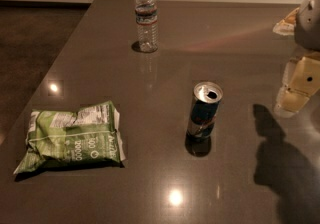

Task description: Move water bottle near redbull can

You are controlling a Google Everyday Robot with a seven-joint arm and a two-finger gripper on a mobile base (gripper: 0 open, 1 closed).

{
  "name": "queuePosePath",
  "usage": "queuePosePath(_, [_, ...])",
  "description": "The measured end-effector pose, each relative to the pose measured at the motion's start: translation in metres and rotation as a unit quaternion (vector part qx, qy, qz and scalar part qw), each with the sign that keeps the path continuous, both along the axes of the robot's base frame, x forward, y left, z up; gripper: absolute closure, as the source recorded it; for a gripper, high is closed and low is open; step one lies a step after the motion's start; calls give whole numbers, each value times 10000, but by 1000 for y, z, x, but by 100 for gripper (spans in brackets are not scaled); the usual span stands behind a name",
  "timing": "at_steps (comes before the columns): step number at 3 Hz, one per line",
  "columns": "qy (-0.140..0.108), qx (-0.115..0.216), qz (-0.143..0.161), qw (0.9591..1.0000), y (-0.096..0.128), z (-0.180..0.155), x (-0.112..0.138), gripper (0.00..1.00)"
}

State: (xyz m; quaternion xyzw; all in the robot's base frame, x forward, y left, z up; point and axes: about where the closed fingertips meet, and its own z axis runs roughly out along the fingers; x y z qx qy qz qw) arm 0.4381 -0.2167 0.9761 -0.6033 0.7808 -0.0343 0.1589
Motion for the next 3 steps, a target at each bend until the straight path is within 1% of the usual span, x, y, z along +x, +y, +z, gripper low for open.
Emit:
queuePosePath(1, [-2,1,-2,10000,0,0,0,0])
queuePosePath(2, [-137,165,-166,9996,5,5,18,0])
queuePosePath(3, [-311,454,-297,9980,15,11,52,0])
